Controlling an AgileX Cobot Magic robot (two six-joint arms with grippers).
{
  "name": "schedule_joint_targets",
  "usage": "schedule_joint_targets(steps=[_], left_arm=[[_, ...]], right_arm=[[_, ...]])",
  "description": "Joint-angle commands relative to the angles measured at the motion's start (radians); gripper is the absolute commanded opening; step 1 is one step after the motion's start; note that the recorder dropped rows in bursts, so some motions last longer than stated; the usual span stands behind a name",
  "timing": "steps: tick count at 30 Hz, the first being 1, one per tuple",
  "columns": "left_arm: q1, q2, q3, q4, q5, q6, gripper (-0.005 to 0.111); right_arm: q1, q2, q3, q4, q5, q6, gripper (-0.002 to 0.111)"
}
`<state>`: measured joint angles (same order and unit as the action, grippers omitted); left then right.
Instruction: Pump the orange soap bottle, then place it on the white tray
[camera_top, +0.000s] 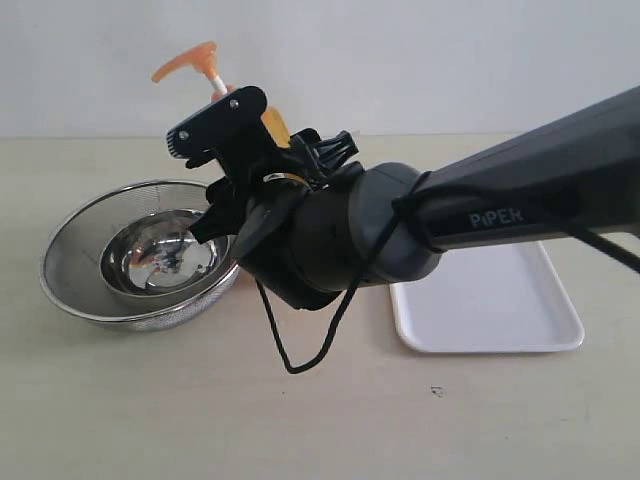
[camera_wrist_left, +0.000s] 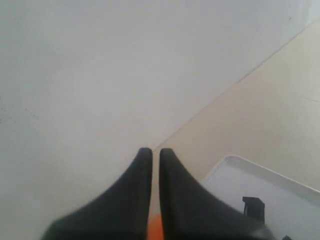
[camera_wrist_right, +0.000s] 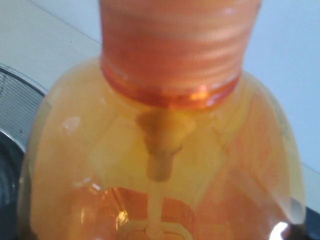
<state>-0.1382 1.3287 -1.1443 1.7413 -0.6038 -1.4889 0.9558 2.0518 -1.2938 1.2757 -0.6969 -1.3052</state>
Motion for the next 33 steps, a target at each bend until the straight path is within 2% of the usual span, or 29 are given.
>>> schedule_joint_targets(steps=[1,10,23,33], left_arm=[[-0.002,-0.047,-0.007,0.003,0.017,-0.026,0.005],[-0.002,-0.168,0.02,0.003,0.13,-0.056,0.005],[-0.002,-0.359,0.166,0.003,0.286,-0.093,0.005],[-0.002,-0.496,0.292,0.003,0.365,-0.129,0.005]], right_arm=[[0.001,-0.017,-0.014,-0.022,-0.031,0.015,0.0],[0.001,-0.017,-0.014,0.027,-0.042,0.018,0.0],[0.001,-0.017,-0.014,0.114,-0.105,0.029,0.0],[0.001,-0.017,-0.014,0.128,-0.105,0.13,0.0]])
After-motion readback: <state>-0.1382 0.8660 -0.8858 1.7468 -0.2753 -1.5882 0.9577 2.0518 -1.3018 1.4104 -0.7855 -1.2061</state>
